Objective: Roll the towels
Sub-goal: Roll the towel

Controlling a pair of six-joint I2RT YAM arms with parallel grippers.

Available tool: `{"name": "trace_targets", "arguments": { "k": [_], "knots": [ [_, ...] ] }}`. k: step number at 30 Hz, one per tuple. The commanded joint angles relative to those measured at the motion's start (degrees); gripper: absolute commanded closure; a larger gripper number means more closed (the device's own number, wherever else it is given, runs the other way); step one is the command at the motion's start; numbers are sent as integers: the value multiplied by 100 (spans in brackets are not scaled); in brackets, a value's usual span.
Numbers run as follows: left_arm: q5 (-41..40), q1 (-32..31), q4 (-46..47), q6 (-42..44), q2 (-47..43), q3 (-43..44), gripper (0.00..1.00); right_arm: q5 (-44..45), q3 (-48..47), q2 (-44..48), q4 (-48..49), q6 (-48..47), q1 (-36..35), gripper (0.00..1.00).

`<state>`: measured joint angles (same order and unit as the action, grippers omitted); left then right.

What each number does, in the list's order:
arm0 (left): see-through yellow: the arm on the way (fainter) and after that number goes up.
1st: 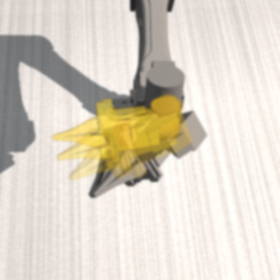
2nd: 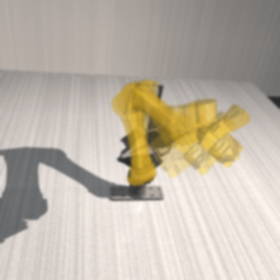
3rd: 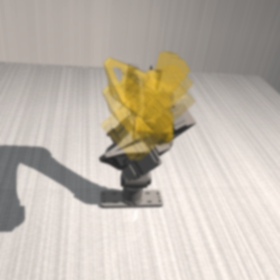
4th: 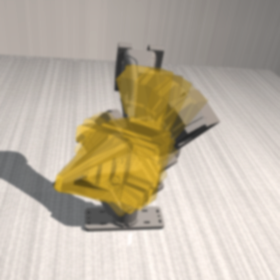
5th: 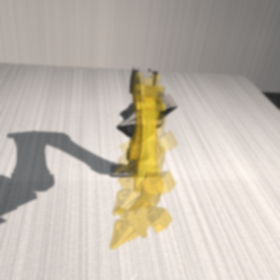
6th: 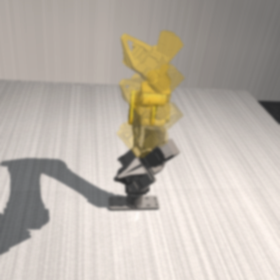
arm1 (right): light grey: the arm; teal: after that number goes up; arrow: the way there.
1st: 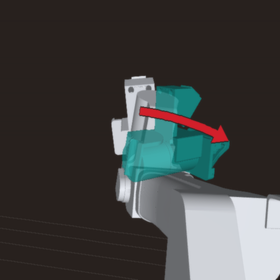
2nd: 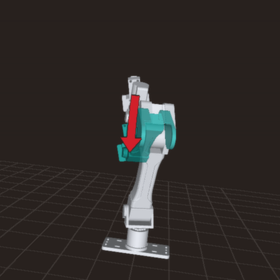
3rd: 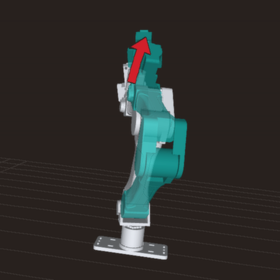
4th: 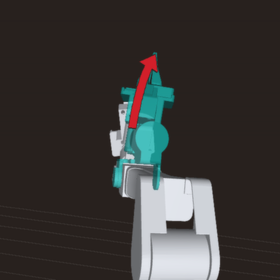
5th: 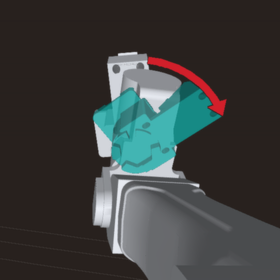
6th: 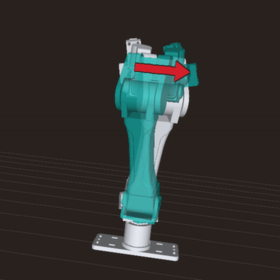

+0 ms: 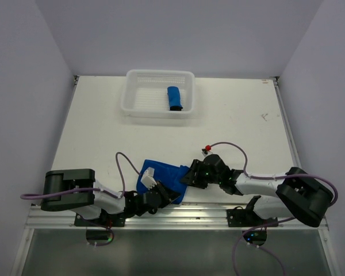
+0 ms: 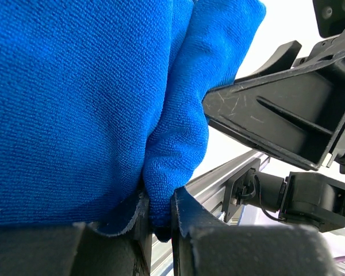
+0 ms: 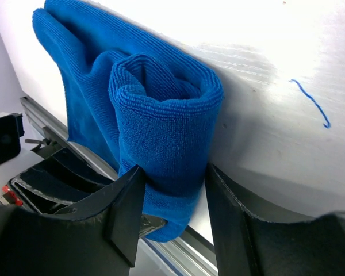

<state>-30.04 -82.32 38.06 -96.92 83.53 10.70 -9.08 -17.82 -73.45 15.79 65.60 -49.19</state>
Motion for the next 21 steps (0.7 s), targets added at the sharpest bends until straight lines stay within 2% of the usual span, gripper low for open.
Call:
{"name": "trace_targets", "arguments": {
  "k": [1,5,8,11,12,13,14,15,19,21],
  "knots": [
    [86,-73,-590,51,50,-182,100,-23,42,-239,530,40,-47,50],
    [86,-73,-511,24,76,-226,100,38,-159,-424,513,14,-64,50],
    [86,-73,-432,24,50,-270,100,108,-265,-521,407,5,-91,57],
    [69,-73,-335,208,-38,-270,100,231,-397,-565,171,-21,-161,84],
    [51,-73,-370,340,-82,-235,94,318,-449,-548,-39,-39,-196,89],
    [25,-73,-596,393,-134,-191,79,380,-502,-521,-172,-91,-196,93],
    [7,-73,-746,446,-257,-78,70,424,-607,-469,-443,-118,-222,97],
    [-45,-73,-922,525,-327,-7,57,512,-660,-434,-585,-135,-223,99],
    [-238,-161,-1738,648,-670,239,37,740,-1046,-267,-1331,-320,-231,100],
    [-326,-205,-1994,718,-899,336,30,802,-1188,-231,-1770,-390,-223,100]
  ]
}}
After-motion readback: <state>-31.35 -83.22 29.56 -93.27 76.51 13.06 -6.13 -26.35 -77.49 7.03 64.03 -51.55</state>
